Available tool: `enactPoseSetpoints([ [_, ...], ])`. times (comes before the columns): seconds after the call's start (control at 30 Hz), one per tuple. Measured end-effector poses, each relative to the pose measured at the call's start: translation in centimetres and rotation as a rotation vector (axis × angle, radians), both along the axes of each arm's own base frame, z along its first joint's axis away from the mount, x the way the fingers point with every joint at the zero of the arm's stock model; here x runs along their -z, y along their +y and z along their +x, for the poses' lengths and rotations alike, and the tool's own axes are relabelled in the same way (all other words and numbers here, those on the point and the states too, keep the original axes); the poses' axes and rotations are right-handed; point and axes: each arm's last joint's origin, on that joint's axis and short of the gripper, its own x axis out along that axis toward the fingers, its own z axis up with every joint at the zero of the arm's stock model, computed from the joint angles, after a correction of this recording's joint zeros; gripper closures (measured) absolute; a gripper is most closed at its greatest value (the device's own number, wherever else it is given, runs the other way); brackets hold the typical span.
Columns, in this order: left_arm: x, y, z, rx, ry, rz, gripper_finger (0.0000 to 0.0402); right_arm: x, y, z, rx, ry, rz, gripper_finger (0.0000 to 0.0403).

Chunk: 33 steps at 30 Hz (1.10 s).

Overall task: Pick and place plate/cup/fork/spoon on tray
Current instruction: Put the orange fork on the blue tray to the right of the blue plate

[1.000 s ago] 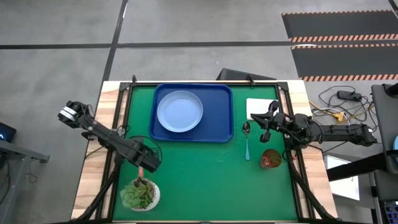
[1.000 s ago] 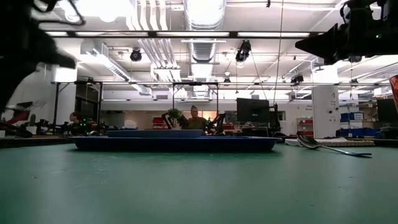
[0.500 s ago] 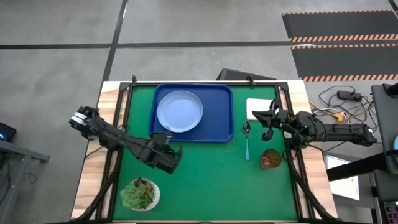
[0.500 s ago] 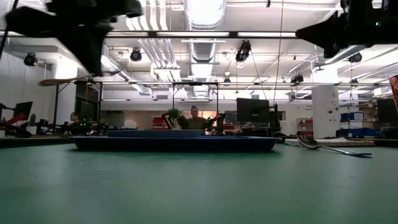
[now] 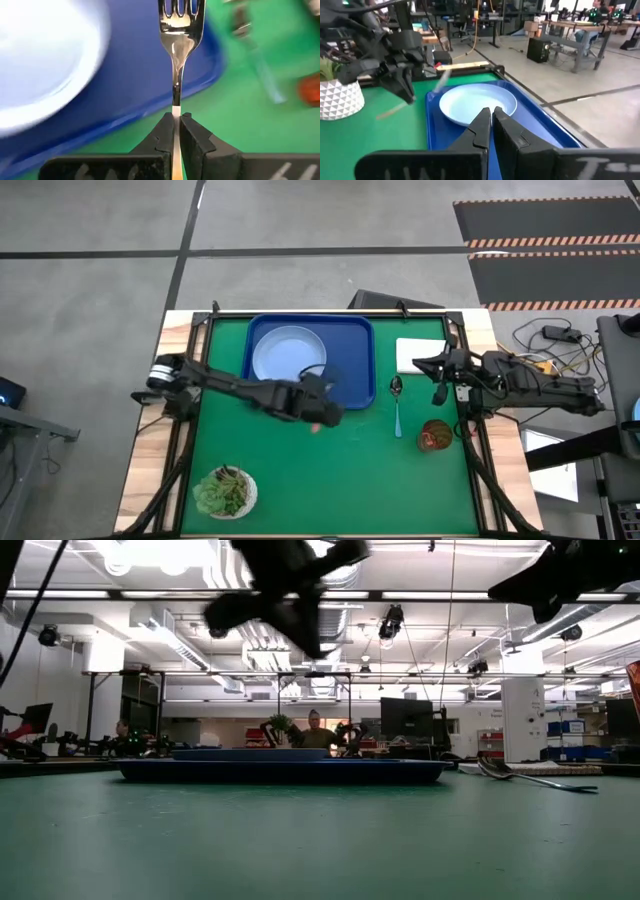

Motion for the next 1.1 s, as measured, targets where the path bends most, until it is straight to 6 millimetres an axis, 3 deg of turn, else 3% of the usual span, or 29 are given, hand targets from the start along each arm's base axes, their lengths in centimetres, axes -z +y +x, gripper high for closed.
enactPoseSetpoints([
  [0.2,-1.2,2.8,3.3,0.120,-0.218,0.106,0.0401,-0.4,0.1,-1.5,-0.001,-0.075,-0.014,0.0394],
  [0.4,-1.2,5.4,4.3,0.108,-0.269,0.161,0.0401,-0.3,0.3,-3.1,0.000,-0.128,-0.014,0.0394],
  [0.6,0.0,7.5,4.8,0.065,-0.231,0.168,0.0401,-0.4,0.4,-3.9,-0.001,-0.179,-0.012,0.0394],
  [0.83,2.9,10.1,5.8,0.023,-0.179,0.114,0.0401,-0.3,0.3,-3.8,0.000,-0.185,-0.010,0.0394],
  [1.1,4.6,10.9,9.2,0.091,-0.157,0.084,0.0401,-0.4,0.3,-3.7,0.000,-0.189,-0.014,0.0394],
])
